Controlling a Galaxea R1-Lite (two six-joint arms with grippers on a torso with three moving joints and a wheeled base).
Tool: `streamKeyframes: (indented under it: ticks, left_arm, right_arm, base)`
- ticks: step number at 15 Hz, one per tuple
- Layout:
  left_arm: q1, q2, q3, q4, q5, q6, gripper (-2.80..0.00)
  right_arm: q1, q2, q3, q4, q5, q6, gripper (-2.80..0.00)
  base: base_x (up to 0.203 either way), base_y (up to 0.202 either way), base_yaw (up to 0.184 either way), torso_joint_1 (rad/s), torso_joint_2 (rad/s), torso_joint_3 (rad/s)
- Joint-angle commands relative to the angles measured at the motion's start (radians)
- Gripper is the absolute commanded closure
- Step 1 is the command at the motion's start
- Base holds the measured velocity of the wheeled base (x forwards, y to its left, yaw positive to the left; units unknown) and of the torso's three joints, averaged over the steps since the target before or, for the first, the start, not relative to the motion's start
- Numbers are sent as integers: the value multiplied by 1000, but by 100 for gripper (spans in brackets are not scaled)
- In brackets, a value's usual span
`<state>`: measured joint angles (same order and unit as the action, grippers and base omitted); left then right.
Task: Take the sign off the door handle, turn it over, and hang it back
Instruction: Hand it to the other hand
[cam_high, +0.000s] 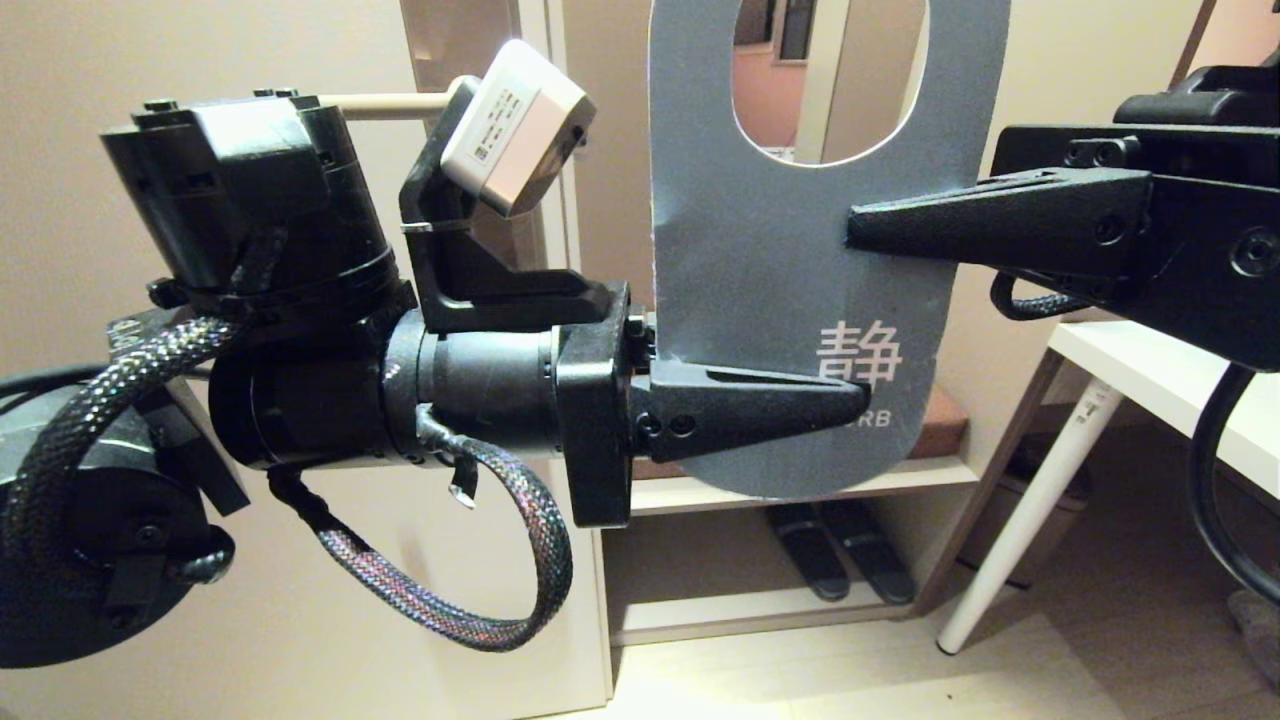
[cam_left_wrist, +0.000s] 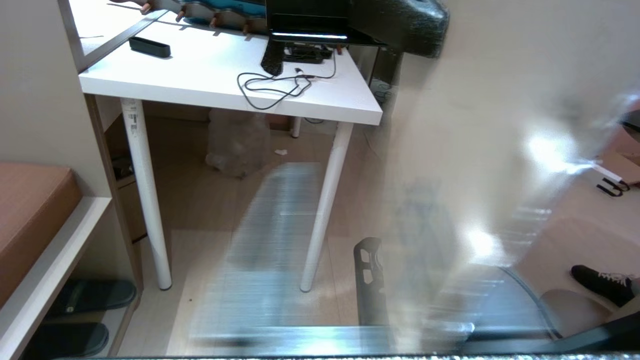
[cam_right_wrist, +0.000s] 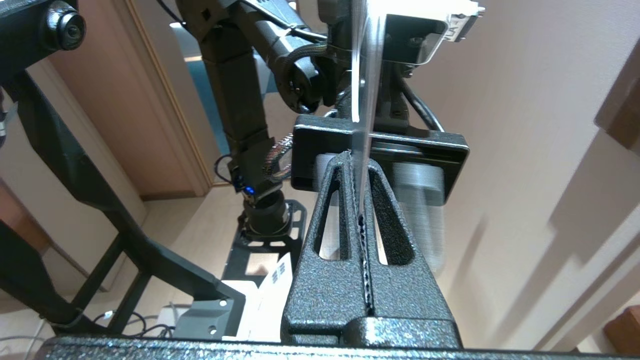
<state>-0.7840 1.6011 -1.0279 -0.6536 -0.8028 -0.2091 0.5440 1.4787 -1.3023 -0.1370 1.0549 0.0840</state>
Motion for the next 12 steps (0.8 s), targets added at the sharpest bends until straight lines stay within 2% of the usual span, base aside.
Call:
streamKeyframes:
  ticks: [1,9,12]
  left_arm:
    - [0,0,-1,-4,-4,-2,0]
    - [-1,-4,-1,-5,-4,2,0]
    - [-1,-5,0,-5,-4,2,0]
  right_arm:
    - [1,3,0,-1,7,0,0]
    - [1,9,3,0,4,0,0]
    - [1,5,2,2,-38,3,0]
  base:
    - [0,0,0,0,0,0]
    - [0,0,0,0,0,0]
    - [0,0,0,0,0,0]
